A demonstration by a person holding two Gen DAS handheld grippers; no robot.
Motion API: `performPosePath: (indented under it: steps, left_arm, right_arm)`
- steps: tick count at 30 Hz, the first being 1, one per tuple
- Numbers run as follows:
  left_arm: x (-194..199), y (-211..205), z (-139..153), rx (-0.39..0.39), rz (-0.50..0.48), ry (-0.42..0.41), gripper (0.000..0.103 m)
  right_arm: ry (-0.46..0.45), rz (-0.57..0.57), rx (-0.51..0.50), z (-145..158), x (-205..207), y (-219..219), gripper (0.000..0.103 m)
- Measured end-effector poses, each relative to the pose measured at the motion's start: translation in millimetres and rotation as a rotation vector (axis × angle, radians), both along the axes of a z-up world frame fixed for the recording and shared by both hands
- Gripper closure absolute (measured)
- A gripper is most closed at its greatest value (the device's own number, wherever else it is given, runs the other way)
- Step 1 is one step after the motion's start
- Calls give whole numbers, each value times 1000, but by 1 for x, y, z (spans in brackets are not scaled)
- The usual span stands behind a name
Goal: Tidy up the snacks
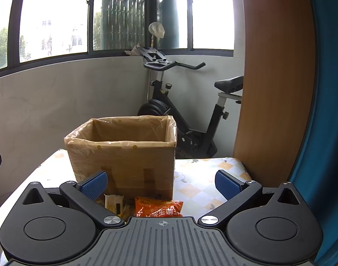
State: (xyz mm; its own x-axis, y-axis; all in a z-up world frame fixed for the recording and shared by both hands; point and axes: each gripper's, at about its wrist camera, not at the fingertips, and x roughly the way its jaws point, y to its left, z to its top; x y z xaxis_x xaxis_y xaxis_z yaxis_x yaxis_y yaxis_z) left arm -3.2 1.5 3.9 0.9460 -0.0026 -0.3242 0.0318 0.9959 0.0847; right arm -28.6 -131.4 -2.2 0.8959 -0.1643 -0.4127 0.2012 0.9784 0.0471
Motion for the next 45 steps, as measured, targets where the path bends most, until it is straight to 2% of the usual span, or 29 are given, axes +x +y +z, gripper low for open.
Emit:
performPosePath:
  steps: [45]
  left_arm:
    - [-3, -6, -1, -2, -3, 5, 0]
  right_arm:
    - [-2, -5, -7, 0, 0, 3, 0]
